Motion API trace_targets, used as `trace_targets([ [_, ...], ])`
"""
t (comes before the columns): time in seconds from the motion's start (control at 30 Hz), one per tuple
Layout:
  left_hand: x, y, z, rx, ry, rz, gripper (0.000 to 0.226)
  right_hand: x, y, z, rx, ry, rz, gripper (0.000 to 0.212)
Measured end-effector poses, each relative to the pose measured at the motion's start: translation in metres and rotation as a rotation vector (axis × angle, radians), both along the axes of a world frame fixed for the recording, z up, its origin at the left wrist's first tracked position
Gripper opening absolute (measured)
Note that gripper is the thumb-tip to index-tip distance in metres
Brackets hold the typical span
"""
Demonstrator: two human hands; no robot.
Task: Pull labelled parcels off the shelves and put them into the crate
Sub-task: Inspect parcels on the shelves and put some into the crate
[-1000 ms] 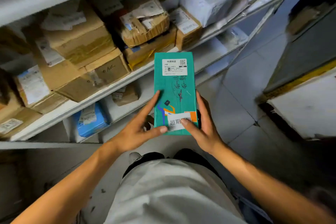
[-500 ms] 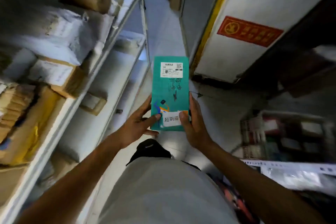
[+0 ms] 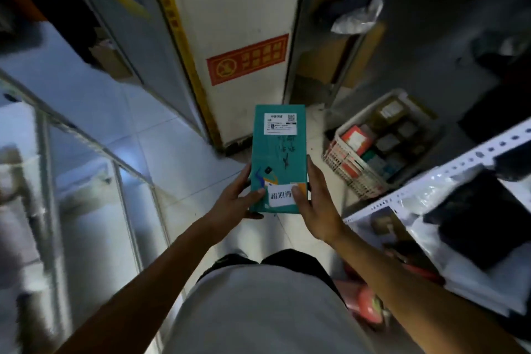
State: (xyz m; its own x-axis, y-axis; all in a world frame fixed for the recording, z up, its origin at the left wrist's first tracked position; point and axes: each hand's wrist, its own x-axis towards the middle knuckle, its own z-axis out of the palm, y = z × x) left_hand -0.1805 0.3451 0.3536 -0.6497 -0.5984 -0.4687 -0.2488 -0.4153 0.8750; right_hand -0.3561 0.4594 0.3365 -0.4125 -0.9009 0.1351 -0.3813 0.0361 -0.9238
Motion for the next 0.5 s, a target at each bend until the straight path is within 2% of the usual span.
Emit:
trace_targets([
  [0.27, -0.073, -0.045, -0.009, 0.011, -0.007, -0.252, 0.064, -0.041, -0.003, -0.014, 0.041, 0.018, -0.248, 0.066],
  [0.4, -0.123, -0.067, -0.01, -0.015, -0.017, -0.354, 0.053, -0.08, -0.015, -0.02, 0.055, -0.004, -0.322, 0.068],
  [0.5, -0.17, -0.087, -0.015, -0.031, -0.051, -0.407, 0.057, -0.12, -0.03, -0.028, 0.047, -0.008, -0.339, 0.068],
])
